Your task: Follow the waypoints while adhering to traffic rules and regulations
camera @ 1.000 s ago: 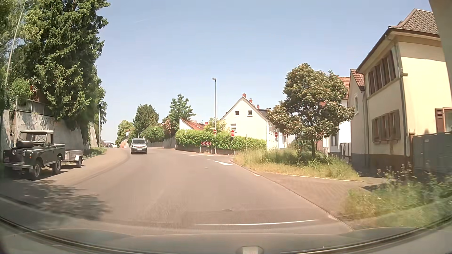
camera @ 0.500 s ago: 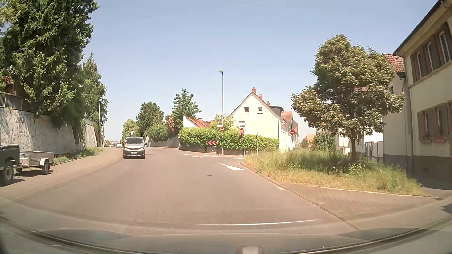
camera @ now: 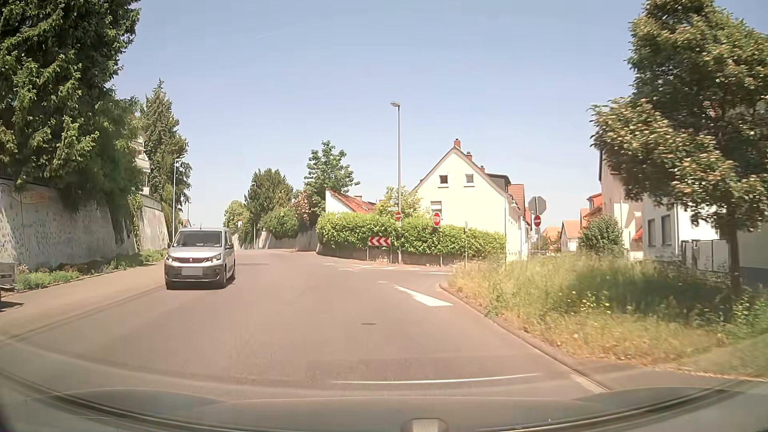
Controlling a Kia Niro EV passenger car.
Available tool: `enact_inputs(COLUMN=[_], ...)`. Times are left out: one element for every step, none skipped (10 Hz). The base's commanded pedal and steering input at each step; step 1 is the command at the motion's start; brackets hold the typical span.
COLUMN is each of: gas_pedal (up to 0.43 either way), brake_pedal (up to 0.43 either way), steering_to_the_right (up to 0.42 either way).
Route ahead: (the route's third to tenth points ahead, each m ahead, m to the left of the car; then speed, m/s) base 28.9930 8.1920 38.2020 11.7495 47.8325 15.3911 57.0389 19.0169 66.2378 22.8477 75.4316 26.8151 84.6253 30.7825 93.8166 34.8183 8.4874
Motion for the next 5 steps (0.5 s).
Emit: enact_inputs(gas_pedal=[0.138, 0.138, 0.150, 0.150, 0.157], brake_pedal=[0.000, 0.000, 0.000, 0.000, 0.000], steering_to_the_right=[-0.062, -0.064, -0.064, -0.064, -0.064])
